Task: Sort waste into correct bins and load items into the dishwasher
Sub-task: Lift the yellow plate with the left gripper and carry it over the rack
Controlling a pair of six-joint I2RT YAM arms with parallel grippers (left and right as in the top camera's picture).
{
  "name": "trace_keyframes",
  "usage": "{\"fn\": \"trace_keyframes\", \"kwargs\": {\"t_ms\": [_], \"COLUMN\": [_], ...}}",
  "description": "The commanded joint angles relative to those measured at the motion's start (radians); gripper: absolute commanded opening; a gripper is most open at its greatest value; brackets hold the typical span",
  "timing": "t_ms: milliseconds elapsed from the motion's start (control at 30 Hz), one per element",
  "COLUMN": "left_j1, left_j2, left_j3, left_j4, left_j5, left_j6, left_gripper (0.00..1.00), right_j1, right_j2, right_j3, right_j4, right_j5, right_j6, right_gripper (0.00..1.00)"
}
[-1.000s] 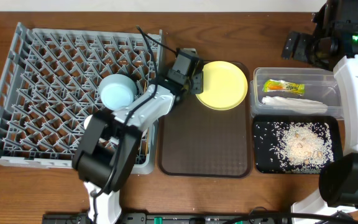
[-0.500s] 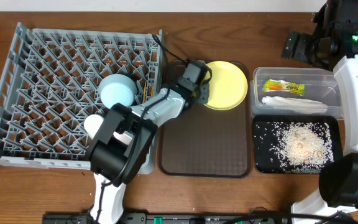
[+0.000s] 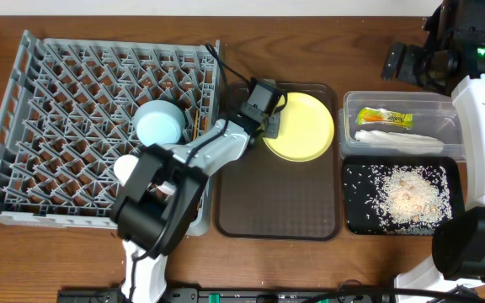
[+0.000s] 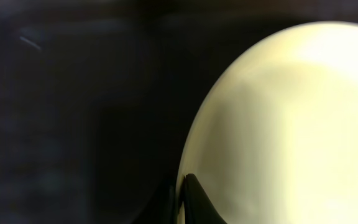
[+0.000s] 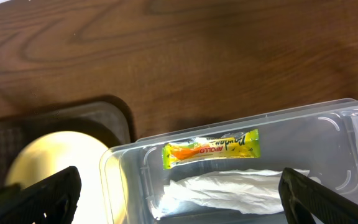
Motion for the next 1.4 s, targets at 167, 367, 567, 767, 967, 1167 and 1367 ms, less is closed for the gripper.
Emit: {"fn": "trace_keyframes", "kwargs": {"t_ms": [167, 367, 567, 767, 967, 1167, 1367], "left_j1": [0.004, 0.007, 0.035, 0.084, 0.109, 0.109, 0.109], "left_j2": [-0.472, -0.598, -0.549, -0.466, -0.431, -0.429, -0.428], "left_j3": [0.005, 0.003, -0.014, -0.015, -0.019, -0.027, -0.043], "left_j4": [-0.121, -0.257, -0.274, -0.224, -0.206, -0.219, -0.297], "left_j5": [-0.445, -0.727, -0.906, -1.021, -0.978, -0.94, -0.842], "left_j6": [0.295, 0.455, 0.573, 0.629, 0.628, 0.585, 0.477], "left_gripper": [0.07, 0.08, 0.08, 0.07, 0.07, 0.07, 0.07], "right_j1": [0.0, 0.0, 0.0, 0.0, 0.0, 0.001, 0.001], "right_j2": [-0.011, -0.011, -0.011, -0.011, -0.011, -0.011, -0.011], "right_j3": [0.003, 0.003, 0.003, 0.003, 0.003, 0.003, 0.003], "right_j4": [-0.001, -0.001, -0.001, -0.001, -0.001, -0.001, -0.001], "right_j5": [0.006, 0.006, 0.006, 0.006, 0.006, 0.006, 0.006], "right_j6": [-0.01, -0.01, -0.01, -0.01, -0.01, -0.01, -0.01], "right_gripper": [0.99, 0.99, 0.99, 0.99, 0.99, 0.99, 0.99]}}
